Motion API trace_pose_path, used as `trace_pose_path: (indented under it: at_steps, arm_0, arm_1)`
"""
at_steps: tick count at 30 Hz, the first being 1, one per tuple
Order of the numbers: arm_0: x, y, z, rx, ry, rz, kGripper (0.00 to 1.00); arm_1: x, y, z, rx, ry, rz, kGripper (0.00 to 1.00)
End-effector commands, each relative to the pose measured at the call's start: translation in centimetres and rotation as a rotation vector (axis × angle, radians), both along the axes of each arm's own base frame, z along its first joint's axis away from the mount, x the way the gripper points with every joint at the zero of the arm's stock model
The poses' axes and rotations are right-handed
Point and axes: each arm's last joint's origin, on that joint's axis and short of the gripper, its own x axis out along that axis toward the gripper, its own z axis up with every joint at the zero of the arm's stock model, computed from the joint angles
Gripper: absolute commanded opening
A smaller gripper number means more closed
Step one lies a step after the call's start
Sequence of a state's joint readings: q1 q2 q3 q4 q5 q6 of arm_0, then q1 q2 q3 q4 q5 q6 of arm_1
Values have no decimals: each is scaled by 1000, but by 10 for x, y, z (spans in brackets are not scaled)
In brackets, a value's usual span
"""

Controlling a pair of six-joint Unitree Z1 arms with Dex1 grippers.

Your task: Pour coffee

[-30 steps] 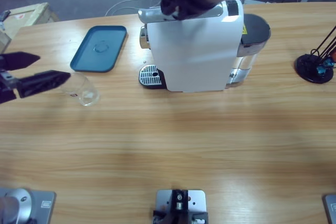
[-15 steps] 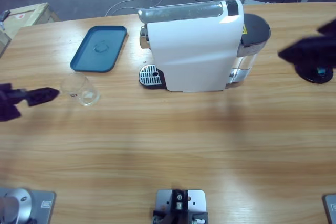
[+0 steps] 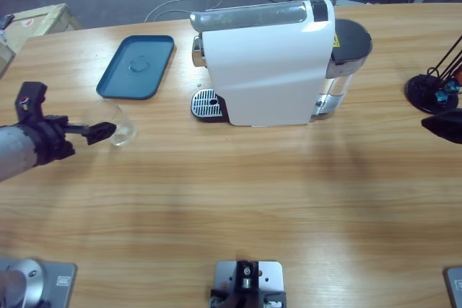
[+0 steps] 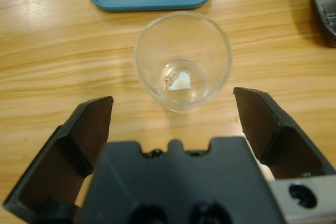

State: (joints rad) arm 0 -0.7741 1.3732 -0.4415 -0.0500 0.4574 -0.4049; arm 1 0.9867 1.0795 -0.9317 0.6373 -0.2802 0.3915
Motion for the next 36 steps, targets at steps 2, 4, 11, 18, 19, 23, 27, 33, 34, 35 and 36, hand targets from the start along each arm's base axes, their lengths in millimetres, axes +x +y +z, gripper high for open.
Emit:
trace_pose_path:
  at_steps: [2,4,11,18,19,23,27,33,34,35,36]
  arm_0:
    - [20,-14,-33,103,10,42,991]
    - [25,-18,-36,97,1,41,991]
    - [30,-23,-44,105,-19,48,765]
    - [14,-8,-48,102,-52,-9,0]
    - [11,-6,-44,96,-59,-27,0]
    - [-2,4,-18,99,-148,-201,0]
    - [-18,10,14,20,-233,-614,0]
    - [30,-1,19,83,-214,-1108,0]
    - [46,-7,17,78,-204,-1143,0]
    - [62,-13,13,70,-191,-1161,0]
    - [80,-19,7,65,-180,-1178,0]
  arm_1:
    - [-6,-10,-9,-40,17,-20,1000]
    - [-5,-7,-10,-57,33,-29,1000]
    - [-8,-12,-10,-52,47,-44,1000]
    - [-10,-16,-8,-45,46,-48,1000]
    - [-10,-16,-8,-45,46,-48,1000]
    - [-14,-22,-4,-42,37,-52,1000]
    - [-21,-35,7,-72,26,-59,1000]
    - [-26,-43,10,-59,15,-61,1000]
    - [-26,-43,10,-58,15,-61,1000]
    - [-25,-42,11,-58,15,-61,1000]
    - [-25,-42,11,-60,16,-61,1000]
